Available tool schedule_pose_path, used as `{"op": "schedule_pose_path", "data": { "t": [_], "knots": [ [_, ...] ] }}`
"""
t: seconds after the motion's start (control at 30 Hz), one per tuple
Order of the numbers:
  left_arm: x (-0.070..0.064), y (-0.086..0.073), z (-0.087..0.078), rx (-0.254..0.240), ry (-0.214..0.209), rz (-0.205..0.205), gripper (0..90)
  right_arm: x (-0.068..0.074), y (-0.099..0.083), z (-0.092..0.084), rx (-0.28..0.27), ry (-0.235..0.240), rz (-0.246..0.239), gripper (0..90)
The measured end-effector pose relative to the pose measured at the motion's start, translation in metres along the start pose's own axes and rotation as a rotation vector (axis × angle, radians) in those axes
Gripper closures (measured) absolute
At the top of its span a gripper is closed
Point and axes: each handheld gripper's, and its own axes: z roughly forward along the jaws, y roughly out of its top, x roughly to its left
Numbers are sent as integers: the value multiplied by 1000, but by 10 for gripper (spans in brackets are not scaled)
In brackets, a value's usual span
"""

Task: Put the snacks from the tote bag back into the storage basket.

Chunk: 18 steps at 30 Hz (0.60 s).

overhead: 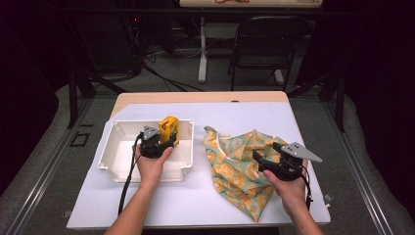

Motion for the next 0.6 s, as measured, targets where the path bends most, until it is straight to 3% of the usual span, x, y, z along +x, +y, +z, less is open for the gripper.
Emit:
{"op": "schedule_pose_path", "data": {
  "t": [0.13, 0.2, 0.47, 0.6],
  "knots": [
    [-1, 0, 3, 34, 24, 18, 520, 0, -1, 1, 6, 0, 0, 179],
    [-1, 0, 5, 49, 12, 15, 520, 0, -1, 1, 11, 0, -1, 179],
    [-4, 0, 6, 65, 23, 45, 520, 1, -3, 2, 13, -7, 0, 182],
    [-3, -1, 7, 60, 17, 36, 521, 0, -3, 2, 9, -7, 4, 183]
  ]
}}
